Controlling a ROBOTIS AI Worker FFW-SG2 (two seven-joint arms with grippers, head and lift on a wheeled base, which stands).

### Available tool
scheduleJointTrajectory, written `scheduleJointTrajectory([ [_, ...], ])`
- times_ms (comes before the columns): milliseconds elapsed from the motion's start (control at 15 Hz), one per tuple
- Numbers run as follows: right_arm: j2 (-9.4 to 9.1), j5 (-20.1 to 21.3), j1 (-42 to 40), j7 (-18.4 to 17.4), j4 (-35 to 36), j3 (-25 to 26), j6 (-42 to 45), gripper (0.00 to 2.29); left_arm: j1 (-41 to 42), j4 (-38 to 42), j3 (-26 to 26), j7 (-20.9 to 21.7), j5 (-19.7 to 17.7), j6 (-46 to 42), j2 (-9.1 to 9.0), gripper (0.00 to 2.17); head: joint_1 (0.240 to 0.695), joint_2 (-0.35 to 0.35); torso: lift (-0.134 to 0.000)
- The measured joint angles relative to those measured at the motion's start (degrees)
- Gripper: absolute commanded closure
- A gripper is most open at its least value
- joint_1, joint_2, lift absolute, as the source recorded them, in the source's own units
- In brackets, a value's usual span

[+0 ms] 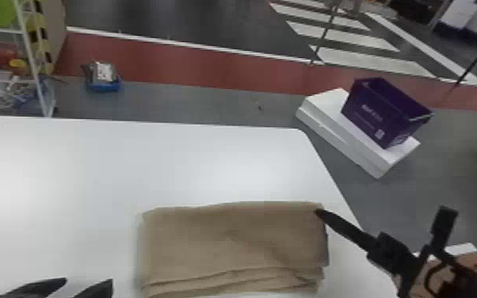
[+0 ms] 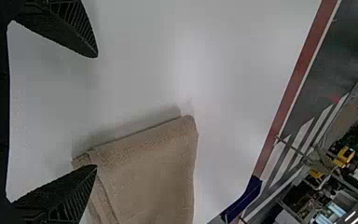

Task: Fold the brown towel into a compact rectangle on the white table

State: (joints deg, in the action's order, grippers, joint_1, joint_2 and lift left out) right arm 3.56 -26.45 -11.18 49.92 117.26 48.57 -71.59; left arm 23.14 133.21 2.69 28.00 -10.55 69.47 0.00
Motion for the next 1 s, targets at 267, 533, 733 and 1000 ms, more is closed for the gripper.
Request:
scheduleJointTrajectory([
  [267, 0.89, 3.89, 3.03, -0.74, -4.91, -1.59, -1.63, 0.0, -0.03, -0.03, 0.21, 0.14, -0.04, 0.08, 0.0, 0.04, 0.695, -0.35, -0.123],
  [533, 0.82, 5.86, 3.31, -1.17, -6.95, -2.29, 1.81, 0.05, 0.53, 0.48, 0.51, 0.94, -0.08, 0.04, 0.0, 0.04, 0.695, -0.35, -0.123],
  [733, 0.84, 3.92, 1.66, 0.13, -4.57, 1.39, 1.79, 0.05, 1.2, 0.96, 0.89, 1.74, -0.22, -0.28, 0.0, 0.04, 0.695, -0.35, -0.123],
  [1000, 1.25, 2.33, -0.91, 6.32, 0.48, 8.69, 2.27, 0.07, 1.21, 0.94, 1.11, 2.14, -0.34, -1.85, 0.0, 0.04, 0.695, -0.35, -0.123],
])
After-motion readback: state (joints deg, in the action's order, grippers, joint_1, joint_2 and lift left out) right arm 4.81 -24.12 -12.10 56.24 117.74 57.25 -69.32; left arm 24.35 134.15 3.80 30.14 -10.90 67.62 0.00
